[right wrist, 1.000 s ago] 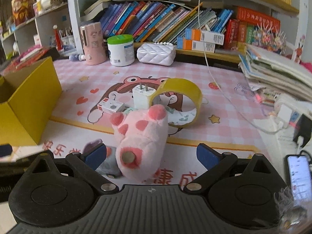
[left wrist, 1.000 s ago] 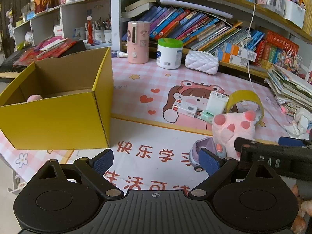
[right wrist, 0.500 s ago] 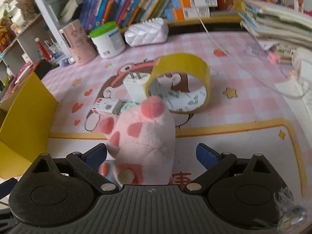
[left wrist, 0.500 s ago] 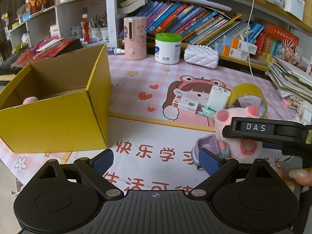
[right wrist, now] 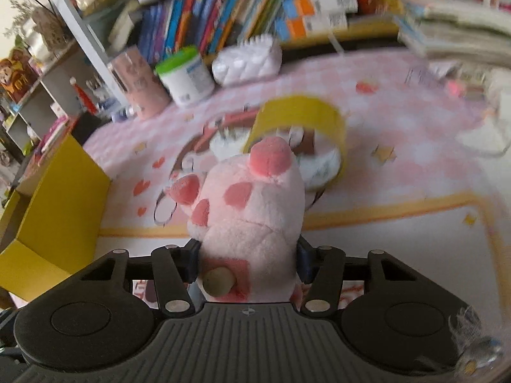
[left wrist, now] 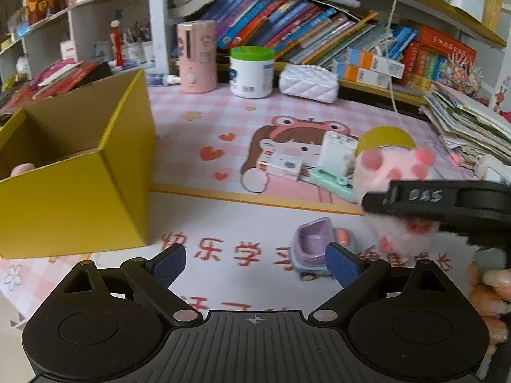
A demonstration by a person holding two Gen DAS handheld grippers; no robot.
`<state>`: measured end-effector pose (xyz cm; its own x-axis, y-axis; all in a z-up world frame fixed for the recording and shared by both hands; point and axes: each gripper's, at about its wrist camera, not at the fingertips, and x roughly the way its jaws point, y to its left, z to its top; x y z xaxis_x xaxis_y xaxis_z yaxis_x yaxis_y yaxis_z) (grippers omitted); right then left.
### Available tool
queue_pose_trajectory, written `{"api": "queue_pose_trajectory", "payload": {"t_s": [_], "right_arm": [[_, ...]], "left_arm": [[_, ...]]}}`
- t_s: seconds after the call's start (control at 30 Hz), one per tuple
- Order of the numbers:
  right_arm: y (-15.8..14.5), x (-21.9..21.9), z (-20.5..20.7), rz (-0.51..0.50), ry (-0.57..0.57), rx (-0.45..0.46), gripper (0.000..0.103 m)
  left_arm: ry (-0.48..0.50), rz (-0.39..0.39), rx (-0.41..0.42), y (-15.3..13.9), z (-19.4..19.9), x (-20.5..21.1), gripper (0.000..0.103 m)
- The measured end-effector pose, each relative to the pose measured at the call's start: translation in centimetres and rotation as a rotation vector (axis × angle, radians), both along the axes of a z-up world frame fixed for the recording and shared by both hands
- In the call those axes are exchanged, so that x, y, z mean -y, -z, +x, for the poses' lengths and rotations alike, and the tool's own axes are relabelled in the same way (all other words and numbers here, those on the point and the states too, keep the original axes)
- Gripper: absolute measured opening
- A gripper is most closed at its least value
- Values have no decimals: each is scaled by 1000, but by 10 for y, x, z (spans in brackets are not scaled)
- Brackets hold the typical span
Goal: Organize objects
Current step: 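Lift the pink plush with the right gripper while the left gripper grasps the grey toy truck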
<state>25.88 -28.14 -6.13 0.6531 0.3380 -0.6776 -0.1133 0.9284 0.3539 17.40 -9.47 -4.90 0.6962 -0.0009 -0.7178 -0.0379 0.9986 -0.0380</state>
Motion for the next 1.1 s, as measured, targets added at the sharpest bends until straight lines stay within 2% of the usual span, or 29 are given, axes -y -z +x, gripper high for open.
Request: {"api": "queue_pose_trajectory", "payload": {"t_s": [0.13, 0.27, 0.5, 0.77, 0.9, 1.03, 1.1], "right_arm": [[-13, 12, -10, -71, 53, 59, 52], [-17, 25, -18, -136, 86, 71, 53], [-22, 38, -33, -190, 72, 105, 53], [-23, 48, -37, -207, 82, 109, 53], [-21, 50, -36, -197, 83, 92, 53], [-20, 47, -36, -197, 67, 81, 53], [-20, 45, -36, -199, 64, 82, 53]], "left_arm": [[49, -13, -8, 3, 8, 13, 96], [91, -30, -30, 10, 19, 27, 96], [105, -46, -72, 25, 37, 44, 96], [118, 12, -98, 36, 47, 59, 94], [117, 18, -120, 41, 50, 59, 84], [123, 57, -114, 43, 49, 60, 64], [126, 44, -118, 42, 49, 57, 64]]}}
